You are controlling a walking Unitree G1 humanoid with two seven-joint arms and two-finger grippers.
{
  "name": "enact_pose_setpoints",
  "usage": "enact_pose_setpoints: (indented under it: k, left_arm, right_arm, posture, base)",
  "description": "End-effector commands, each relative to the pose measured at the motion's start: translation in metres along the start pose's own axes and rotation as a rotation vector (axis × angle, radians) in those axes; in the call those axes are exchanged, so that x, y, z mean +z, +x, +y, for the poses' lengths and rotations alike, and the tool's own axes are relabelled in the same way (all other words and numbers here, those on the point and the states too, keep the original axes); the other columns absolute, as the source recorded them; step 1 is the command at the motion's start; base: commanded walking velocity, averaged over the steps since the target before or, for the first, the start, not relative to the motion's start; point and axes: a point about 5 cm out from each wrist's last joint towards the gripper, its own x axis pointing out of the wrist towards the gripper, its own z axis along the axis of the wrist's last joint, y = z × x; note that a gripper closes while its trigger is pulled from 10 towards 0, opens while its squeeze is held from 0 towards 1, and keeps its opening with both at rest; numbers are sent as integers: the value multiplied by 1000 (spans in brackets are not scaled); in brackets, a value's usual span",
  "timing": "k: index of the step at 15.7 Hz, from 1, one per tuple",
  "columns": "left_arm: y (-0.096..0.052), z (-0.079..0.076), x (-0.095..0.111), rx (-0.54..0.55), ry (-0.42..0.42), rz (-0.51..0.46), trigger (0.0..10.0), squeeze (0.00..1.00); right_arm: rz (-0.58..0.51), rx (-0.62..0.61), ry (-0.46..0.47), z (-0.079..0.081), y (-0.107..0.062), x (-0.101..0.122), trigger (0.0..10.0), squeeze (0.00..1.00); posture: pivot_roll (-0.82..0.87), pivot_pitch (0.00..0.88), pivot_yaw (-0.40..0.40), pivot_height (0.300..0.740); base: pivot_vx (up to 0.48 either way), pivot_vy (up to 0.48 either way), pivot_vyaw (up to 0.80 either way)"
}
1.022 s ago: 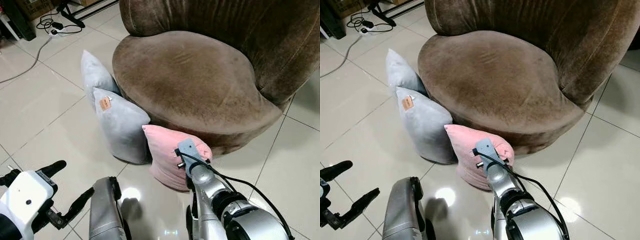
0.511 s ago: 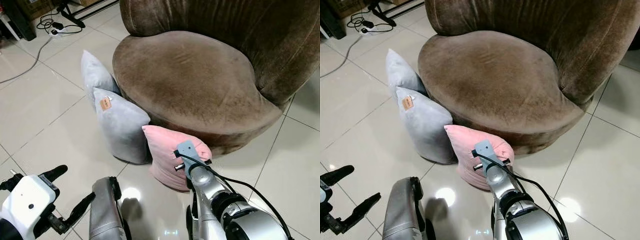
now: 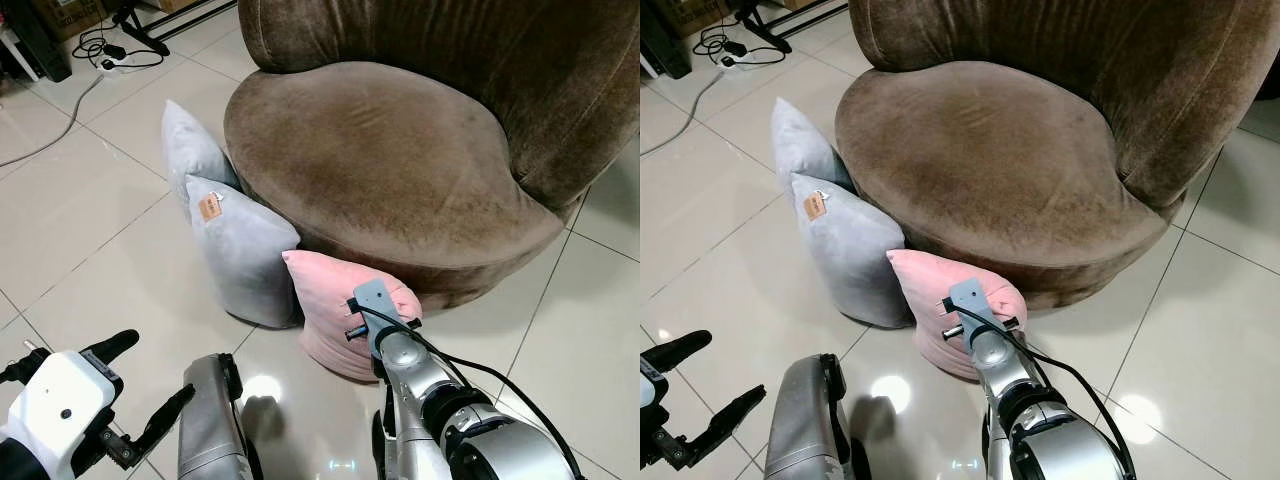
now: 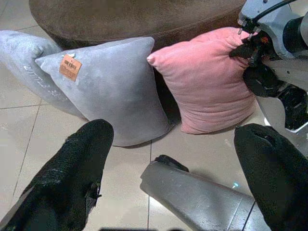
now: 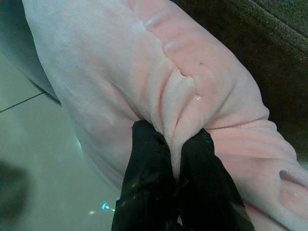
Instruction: Move the pillow to the sofa from floor
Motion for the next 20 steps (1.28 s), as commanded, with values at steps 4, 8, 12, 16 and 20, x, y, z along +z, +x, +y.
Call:
enact_pose_setpoints:
  k: [4,8,12,16,20]
  left_arm:
    - [-1,-4,1,-4,4,8,10000,0]
    - [0,-6,1,-5,-1,4,10000,0]
    - [2,-11,0,-13,-12,1,10000,0]
    - [6,-13,-2,-13,-17,-1,10000,0]
    - [12,-10,-5,14,-7,-13,10000,0]
  right_arm:
    - [-83,75,129,13,-2,7,0,0]
    - [-208,130,167,18,-8,12,0,0]
    - [-349,267,142,53,-33,9,0,0]
    - [-448,343,138,72,-60,22,0,0]
    - [-542,285,230,46,-74,49,0,0]
  posture:
    - [71,180,57,505]
    - [64,174,54,505]
    - [51,167,55,505]
    - [40,157,50,505]
    - [18,119,43,505]
  base:
    - [0,0,0]
    - [0,0,0]
    - [0,0,0]
    - [0,0,0]
    - [0,0,0]
